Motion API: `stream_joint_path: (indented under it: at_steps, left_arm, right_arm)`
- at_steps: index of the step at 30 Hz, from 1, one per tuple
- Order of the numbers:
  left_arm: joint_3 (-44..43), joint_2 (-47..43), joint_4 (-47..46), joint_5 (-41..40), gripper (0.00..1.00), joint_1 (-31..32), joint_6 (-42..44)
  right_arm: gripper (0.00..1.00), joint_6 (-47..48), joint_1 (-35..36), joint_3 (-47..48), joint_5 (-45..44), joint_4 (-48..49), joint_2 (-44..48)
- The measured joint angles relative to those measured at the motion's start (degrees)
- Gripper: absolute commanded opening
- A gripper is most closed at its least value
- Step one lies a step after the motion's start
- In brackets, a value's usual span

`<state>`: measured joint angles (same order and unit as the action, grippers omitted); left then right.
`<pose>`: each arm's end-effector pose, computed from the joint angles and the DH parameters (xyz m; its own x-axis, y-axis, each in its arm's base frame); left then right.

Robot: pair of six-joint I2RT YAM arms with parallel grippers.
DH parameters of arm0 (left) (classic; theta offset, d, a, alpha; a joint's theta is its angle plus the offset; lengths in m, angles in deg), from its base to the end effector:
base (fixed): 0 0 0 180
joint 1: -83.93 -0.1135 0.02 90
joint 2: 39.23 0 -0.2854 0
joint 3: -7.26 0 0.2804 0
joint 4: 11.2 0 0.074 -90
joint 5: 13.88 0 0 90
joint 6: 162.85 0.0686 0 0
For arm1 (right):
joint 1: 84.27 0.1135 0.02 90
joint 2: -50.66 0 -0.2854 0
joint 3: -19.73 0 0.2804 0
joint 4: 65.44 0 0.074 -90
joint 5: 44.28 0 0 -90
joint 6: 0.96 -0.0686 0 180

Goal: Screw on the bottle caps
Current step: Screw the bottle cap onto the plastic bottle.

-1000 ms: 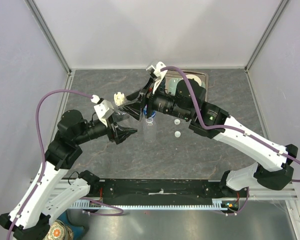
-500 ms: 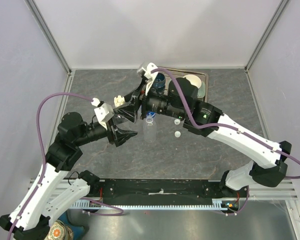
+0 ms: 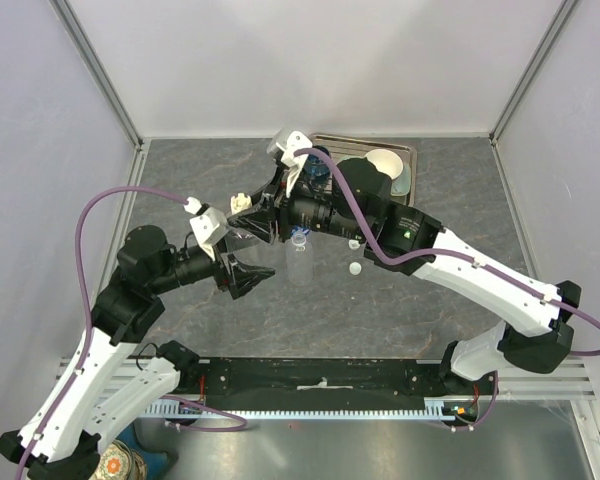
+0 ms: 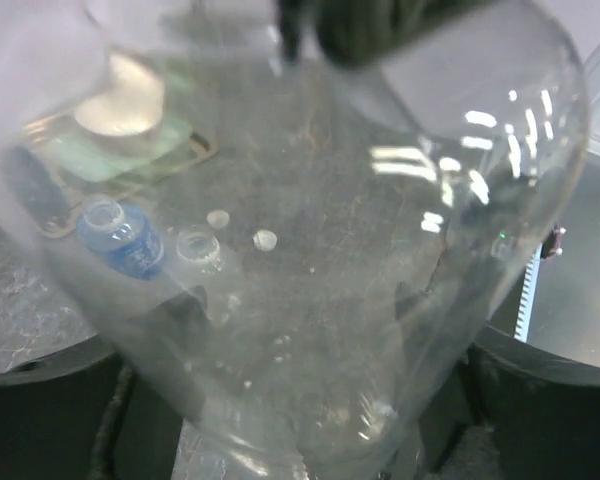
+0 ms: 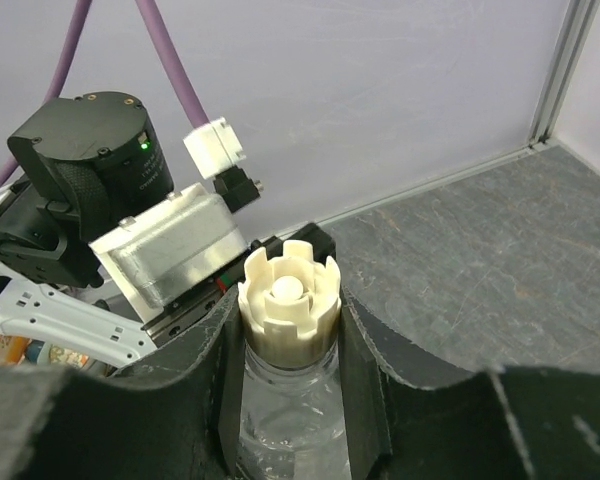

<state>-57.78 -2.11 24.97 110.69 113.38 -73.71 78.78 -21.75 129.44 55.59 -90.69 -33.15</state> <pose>0.1283 -0.1171 0.3983 -0.1384 0.0639 -0.9883 0.8919 0.4420 -0.0963 0.1663 0.3452 0.5213 -0.1646 0.0638 -0.9843 -0.9388 0.2959 0.1762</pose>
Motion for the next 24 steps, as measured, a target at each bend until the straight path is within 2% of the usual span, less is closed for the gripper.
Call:
stream_joint_path:
  at_steps: [3, 8, 11, 14, 15, 18, 22, 23, 24]
  left_arm:
    - [-0.09, 0.00, -1.07, -0.61, 0.97, 0.00, 0.28]
    - [-2.05, 0.35, -2.05, -2.58, 0.98, 0.04, -0.02]
    - [-2.99, 0.39, -3.17, -2.73, 0.91, 0.02, -0.20]
    - [-3.30, 0.37, -3.61, -2.43, 0.75, -0.09, -0.28]
    - [-3.30, 0.33, -3.63, -2.40, 0.66, -0.09, -0.39]
    - [-3.30, 0.26, -4.02, -1.99, 0.60, -0.13, -0.46]
    - [-3.30, 0.15, -4.52, -1.38, 0.60, -0.13, -0.55]
    - [-3.30, 0.09, -4.57, -1.36, 0.59, -0.13, -0.55]
    - [-3.30, 0.07, -4.57, -1.27, 0.52, -0.13, -0.55]
  right_arm:
    - [0.20, -0.61, 0.24, -0.81, -0.52, -0.17, 0.39]
    - [0.19, -1.31, 1.20, -3.37, -1.16, -0.15, 0.42]
    - [0.19, -1.70, 1.77, -4.87, -1.42, -0.13, 0.44]
    - [0.19, -1.75, 1.88, -5.42, -2.10, -0.15, 0.46]
    - [0.19, -1.75, 1.90, -5.42, -2.36, -0.04, 0.46]
    - [0.19, -1.88, 1.99, -5.51, -2.91, 0.09, 0.79]
    - [0.19, -1.68, 2.38, -5.64, -3.65, 0.04, 1.29]
    - [0.21, -1.62, 2.43, -5.64, -3.74, 0.04, 1.31]
    - [0.35, -1.44, 2.51, -5.64, -3.82, 0.07, 1.33]
